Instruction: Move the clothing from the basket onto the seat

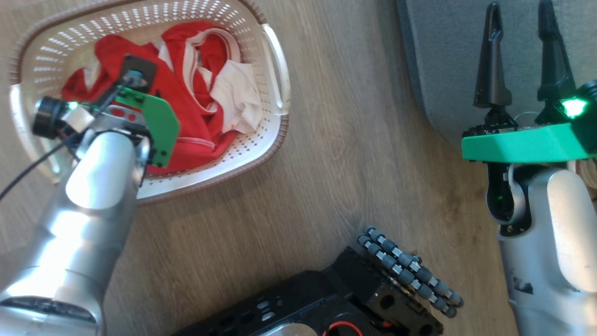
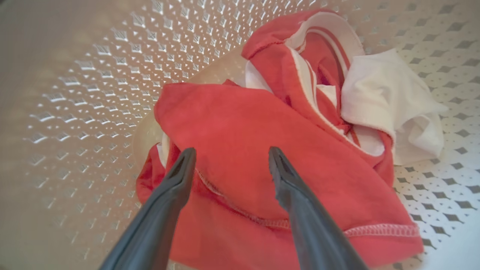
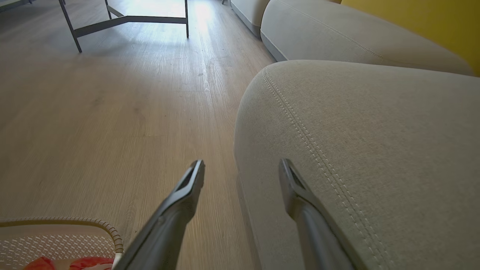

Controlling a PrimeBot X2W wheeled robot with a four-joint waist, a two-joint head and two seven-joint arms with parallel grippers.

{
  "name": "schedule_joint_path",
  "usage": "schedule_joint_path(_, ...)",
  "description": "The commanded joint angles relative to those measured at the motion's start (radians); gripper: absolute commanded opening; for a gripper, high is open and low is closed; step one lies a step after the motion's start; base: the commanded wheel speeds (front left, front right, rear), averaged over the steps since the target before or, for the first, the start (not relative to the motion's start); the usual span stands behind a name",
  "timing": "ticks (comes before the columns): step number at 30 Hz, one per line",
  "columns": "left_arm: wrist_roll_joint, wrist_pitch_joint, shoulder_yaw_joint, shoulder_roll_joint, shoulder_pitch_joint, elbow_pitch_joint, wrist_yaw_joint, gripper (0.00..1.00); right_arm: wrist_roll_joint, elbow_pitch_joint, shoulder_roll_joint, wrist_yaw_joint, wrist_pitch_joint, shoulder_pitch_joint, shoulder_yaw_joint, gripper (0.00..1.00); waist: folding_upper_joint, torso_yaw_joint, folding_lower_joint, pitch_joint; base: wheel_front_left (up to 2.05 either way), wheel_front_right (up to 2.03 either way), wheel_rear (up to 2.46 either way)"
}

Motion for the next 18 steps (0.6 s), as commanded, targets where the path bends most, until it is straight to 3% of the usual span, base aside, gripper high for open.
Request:
schedule_joint_path(1,-0.010,-0.001,0.028,0.026,-0.010,-0.008,0.010,1.00,0.010,-0.037,-0.001,0.007,-0.005,0.033,0.011,1.00,0.0000,-0.015,-0.0001,0.013,0.00,0.00,0.00)
schedule_joint_path(18,-0.034,0.046,0.029,0.067,-0.076,0.076,0.023,1.00,0.041,-0.075,0.000,0.007,-0.005,0.065,0.019,1.00,0.0000,-0.032,-0.0001,0.053,0.00,0.00,0.00)
